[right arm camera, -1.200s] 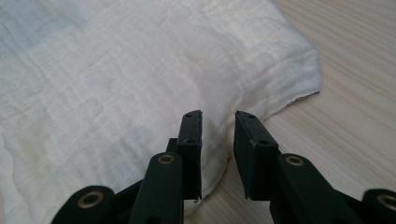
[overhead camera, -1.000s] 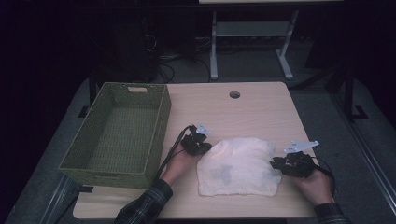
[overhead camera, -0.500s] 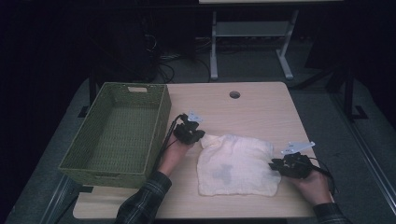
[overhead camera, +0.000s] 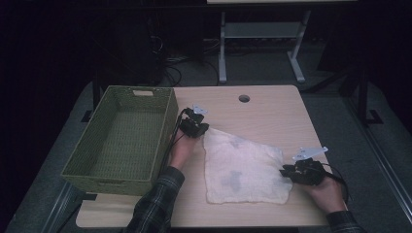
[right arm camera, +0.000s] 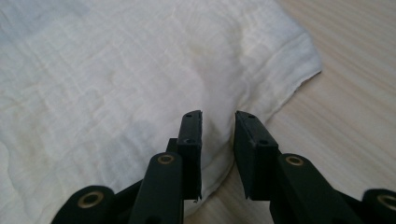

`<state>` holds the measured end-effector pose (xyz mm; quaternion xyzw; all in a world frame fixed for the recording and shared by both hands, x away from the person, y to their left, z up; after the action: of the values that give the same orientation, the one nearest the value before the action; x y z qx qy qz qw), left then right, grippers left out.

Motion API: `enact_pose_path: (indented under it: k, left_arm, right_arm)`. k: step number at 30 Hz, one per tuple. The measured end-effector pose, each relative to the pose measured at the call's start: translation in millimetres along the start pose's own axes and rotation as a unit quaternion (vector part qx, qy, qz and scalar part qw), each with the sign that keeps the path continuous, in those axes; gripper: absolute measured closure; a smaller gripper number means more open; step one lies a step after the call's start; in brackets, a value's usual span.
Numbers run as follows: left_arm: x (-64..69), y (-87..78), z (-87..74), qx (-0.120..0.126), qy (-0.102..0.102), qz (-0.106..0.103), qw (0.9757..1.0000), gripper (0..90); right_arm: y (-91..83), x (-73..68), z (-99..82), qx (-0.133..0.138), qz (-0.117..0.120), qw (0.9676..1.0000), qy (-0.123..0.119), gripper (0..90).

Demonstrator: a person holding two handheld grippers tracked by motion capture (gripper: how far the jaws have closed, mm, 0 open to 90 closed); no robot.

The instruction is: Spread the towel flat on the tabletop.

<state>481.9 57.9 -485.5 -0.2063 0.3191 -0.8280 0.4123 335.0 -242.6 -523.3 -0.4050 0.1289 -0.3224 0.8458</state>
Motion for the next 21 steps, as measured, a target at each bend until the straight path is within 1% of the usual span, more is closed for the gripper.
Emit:
enact_pose_path:
  k: [2,3,6,9,11,12,14,16,17,19,20,21]
  left_arm:
    - [1.0,2.9,-3.5,-0.003,-0.003,-0.008,1.0,87.4]
    - [1.3,3.2,-4.1,-0.003,-0.004,-0.01,0.9999,87.4]
    - [2.8,2.3,-5.4,-0.003,-0.004,-0.015,0.9999,87.4]
    - [5.4,3.2,-7.7,-0.002,-0.006,-0.018,0.9998,85.3]
    - [5.3,4.6,-9.7,-0.006,-0.004,-0.016,0.9998,75.9]
    - [5.6,5.3,-10.5,-0.008,-0.003,-0.016,0.9998,72.7]
    - [5.8,4.4,-10.1,-0.004,-0.002,-0.009,1.0,64.5]
    - [6.1,0.8,-8.6,-0.002,-0.002,-0.008,1.0,55.6]
    - [7.5,-1.1,-8.1,-0.002,-0.004,-0.011,0.9999,51.0]
    - [11.7,-4.1,-8.3,-0.005,-0.005,-0.021,0.9998,45.0]
    - [16.0,-5.7,-9.5,-0.005,-0.004,-0.028,0.9996,43.3]
    - [18.3,-6.8,-10.8,-0.006,-0.002,-0.03,0.9995,41.7]
  right_arm:
    - [-2.4,5.1,3.9,0.013,0.0,0.9999,0.005,70.9]
    - [-4.7,11.8,8.3,0.021,-0.005,0.9997,0.011,70.4]
    - [-6.9,25.3,18.7,0.032,-0.012,0.9992,0.018,70.4]
    - [-1.9,43.8,30.2,0.039,-0.015,0.9987,0.031,69.7]
    - [6.5,56.0,36.7,0.037,-0.016,0.9985,0.037,69.2]
    - [9.6,58.9,38.4,0.037,-0.014,0.9985,0.039,69.2]
    - [17.6,64.8,41.3,0.031,-0.01,0.9984,0.047,69.1]
    - [24.4,67.2,44.9,0.031,-0.004,0.9983,0.049,68.6]
    - [27.7,67.7,47.7,0.032,0.001,0.9982,0.05,68.5]
    - [33.5,67.4,51.6,0.04,0.013,0.9979,0.049,68.0]
    - [35.7,67.5,51.4,0.035,0.014,0.998,0.051,68.1]
    - [40.2,68.4,49.8,0.028,0.019,0.9982,0.05,68.3]
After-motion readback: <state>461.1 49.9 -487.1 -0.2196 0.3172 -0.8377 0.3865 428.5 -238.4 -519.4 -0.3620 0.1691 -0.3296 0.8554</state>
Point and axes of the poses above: each handheld gripper's, and its own axes: y roughly forward along the jaws, z roughly out of its top, x roughly to its right, the point moved 8 cm from there along y, roughly forward along the jaws, and after that the axes turned 7 degrees about -y, right-handed, at the moved point
